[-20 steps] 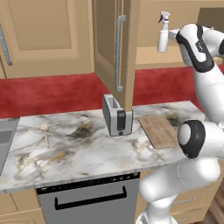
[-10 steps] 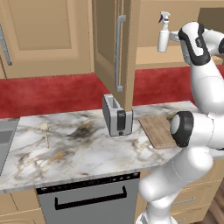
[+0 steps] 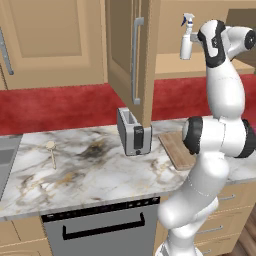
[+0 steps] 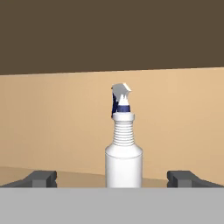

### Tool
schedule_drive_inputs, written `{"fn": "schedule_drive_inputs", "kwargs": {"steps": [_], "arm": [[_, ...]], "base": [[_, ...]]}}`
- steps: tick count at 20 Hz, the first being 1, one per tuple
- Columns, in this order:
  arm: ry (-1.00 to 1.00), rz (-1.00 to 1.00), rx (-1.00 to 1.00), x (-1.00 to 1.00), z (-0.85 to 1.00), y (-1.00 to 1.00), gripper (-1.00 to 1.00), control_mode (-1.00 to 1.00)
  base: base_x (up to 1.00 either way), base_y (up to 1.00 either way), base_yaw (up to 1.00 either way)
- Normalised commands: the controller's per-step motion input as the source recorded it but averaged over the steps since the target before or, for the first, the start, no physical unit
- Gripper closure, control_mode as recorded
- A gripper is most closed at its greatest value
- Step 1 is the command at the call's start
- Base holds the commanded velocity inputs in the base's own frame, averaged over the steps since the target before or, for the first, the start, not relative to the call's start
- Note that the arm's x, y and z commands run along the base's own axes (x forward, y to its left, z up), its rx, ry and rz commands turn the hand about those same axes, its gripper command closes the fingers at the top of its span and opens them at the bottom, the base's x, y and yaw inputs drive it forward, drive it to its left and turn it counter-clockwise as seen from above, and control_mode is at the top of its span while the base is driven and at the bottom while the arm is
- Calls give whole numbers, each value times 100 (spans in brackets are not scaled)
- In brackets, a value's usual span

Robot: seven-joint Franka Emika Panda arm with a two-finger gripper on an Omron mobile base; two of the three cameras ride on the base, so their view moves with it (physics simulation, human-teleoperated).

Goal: Grab the spray bottle from the cabinet, then place it next to the cutting board for sanitizing. Then grab the dish brush from the countertop next to the sink and place it next to the cutting board.

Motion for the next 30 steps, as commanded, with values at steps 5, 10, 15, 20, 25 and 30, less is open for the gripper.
{"fn": "schedule_drive_inputs", "kwargs": {"steps": [5,10,15,20,25,30], "arm": [[3,0,0,24,1,-7,-100,-100],[2,0,0,27,0,-1,-100,-100],[0,0,0,28,0,0,-100,-100],[0,0,0,22,0,0,-100,-100],[0,0,0,27,0,0,-100,-100],[0,0,0,30,0,0,-100,-100]], "base": [[0,0,0],[0,0,0],[0,0,0],[0,0,0],[0,0,0],[0,0,0]]}}
